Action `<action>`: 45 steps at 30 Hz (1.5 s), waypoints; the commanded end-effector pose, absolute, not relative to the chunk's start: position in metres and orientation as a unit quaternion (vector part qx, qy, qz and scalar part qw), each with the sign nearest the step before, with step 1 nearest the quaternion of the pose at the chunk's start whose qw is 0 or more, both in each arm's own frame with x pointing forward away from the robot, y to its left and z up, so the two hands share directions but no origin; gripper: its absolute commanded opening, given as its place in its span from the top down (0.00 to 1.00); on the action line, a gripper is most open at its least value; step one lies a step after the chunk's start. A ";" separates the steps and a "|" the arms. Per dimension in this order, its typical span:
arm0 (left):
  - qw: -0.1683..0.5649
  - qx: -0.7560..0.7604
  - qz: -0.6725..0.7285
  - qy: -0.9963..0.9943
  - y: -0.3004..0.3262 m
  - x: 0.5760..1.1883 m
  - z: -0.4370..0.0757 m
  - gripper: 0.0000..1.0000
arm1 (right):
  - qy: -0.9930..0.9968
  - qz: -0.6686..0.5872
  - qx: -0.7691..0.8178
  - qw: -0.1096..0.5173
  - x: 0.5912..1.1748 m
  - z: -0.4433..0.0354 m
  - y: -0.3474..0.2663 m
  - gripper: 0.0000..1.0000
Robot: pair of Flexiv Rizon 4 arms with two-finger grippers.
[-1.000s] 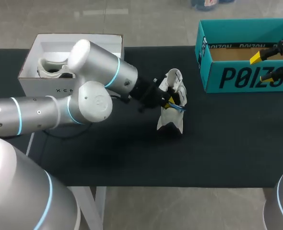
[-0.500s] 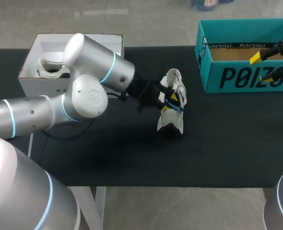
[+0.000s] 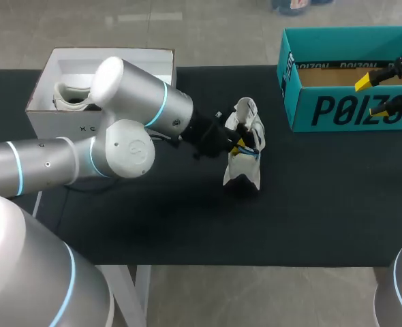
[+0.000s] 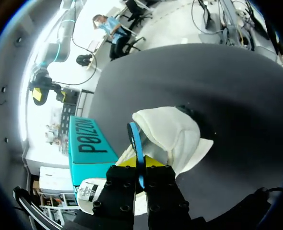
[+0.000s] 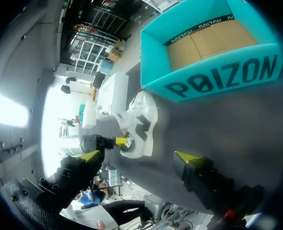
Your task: Take the shoe out of the shoebox, open the shoe tongue, remove and reinsert the insole, then place the shoe into the shoebox
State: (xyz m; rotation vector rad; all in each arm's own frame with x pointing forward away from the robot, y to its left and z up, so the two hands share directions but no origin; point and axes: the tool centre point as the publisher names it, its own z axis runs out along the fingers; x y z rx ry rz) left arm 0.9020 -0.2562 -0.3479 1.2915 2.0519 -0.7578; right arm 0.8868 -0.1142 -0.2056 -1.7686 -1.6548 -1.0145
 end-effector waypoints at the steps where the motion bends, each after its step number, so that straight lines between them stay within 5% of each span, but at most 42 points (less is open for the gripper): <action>1: 0.304 0.482 -0.277 0.774 -0.262 0.913 -0.357 1.00 | -0.609 -0.372 -0.652 0.255 0.887 -0.206 -0.114 0.00; 7: 0.273 0.478 -0.312 0.775 -0.262 0.908 -0.356 1.00 | -0.609 -0.372 -0.652 0.255 0.887 -0.206 -0.114 0.00; 10: 0.264 0.476 -0.325 0.773 -0.260 0.900 -0.350 0.46 | -0.609 -0.372 -0.652 0.255 0.887 -0.206 -0.114 0.00; 13: 0.265 0.478 -0.330 0.770 -0.257 0.894 -0.343 0.31 | -0.609 -0.372 -0.652 0.255 0.887 -0.206 -0.114 0.00; 16: 0.269 0.478 -0.335 0.766 -0.255 0.889 -0.337 0.37 | -0.609 -0.372 -0.652 0.255 0.887 -0.206 -0.114 0.00; 20: 0.269 0.483 -0.336 0.763 -0.255 0.884 -0.336 0.75 | -0.609 -0.372 -0.652 0.255 0.887 -0.206 -0.114 0.00; 21: 0.267 0.485 -0.336 0.762 -0.255 0.883 -0.336 0.95 | -0.609 -0.372 -0.652 0.255 0.887 -0.206 -0.114 0.00; 22: 0.265 0.486 -0.337 0.762 -0.255 0.882 -0.337 1.00 | -0.609 -0.372 -0.652 0.255 0.887 -0.206 -0.114 0.00; 42: 0.226 0.467 -0.361 0.775 -0.269 0.886 -0.359 1.00 | -0.609 -0.372 -0.652 0.255 0.887 -0.206 -0.114 0.00; 43: 0.216 0.460 -0.370 0.777 -0.269 0.884 -0.355 0.96 | -0.609 -0.372 -0.652 0.255 0.887 -0.206 -0.114 0.00; 45: 0.203 0.458 -0.377 0.779 -0.268 0.882 -0.349 0.53 | -0.609 -0.372 -0.652 0.255 0.887 -0.206 -0.114 0.00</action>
